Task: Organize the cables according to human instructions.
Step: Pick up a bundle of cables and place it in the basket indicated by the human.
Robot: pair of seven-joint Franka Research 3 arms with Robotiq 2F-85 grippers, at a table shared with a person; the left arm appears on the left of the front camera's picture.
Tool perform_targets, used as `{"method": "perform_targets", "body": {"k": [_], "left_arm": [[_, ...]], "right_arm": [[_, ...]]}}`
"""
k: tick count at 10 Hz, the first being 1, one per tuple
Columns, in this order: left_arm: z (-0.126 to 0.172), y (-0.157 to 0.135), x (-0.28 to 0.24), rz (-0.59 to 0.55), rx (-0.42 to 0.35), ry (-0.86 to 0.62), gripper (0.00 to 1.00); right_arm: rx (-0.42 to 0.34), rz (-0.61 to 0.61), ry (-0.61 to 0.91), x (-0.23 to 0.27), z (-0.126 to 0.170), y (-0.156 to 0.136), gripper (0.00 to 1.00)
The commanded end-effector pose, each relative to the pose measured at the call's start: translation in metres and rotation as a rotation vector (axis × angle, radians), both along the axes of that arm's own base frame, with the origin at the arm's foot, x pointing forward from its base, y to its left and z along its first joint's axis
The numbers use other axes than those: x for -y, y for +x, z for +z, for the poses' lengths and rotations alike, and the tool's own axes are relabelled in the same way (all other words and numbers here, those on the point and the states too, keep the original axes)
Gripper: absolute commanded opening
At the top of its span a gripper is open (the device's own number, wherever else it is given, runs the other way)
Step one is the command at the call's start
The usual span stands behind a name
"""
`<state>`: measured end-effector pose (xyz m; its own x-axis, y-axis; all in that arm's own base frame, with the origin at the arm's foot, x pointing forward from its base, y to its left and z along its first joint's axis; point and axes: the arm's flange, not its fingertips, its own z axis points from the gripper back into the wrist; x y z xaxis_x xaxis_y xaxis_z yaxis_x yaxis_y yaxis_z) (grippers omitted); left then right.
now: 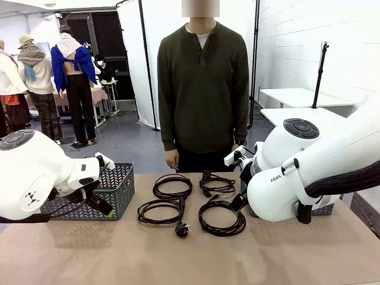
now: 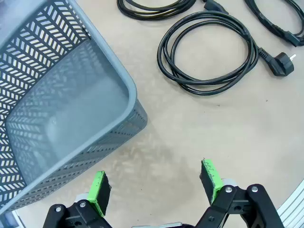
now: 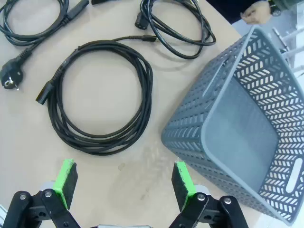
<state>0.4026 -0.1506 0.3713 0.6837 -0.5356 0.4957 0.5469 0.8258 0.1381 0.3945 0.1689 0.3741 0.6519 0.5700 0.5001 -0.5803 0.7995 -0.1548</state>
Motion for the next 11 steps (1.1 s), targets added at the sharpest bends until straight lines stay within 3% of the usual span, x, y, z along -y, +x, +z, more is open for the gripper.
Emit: {"method": "perform_targets", "body": {"k": [1, 11], "left_arm": [[0.0000, 0.0000, 0.0000, 0.000, 0.000, 0.000, 1.00], [0.0000, 0.0000, 0.0000, 0.000, 0.000, 0.000, 1.00]], "right_arm": [[0.001, 0.000, 0.000, 0.0000, 0.0000, 0.0000, 1.00], [0.001, 0.000, 0.000, 0.0000, 0.0000, 0.0000, 1.00]]}}
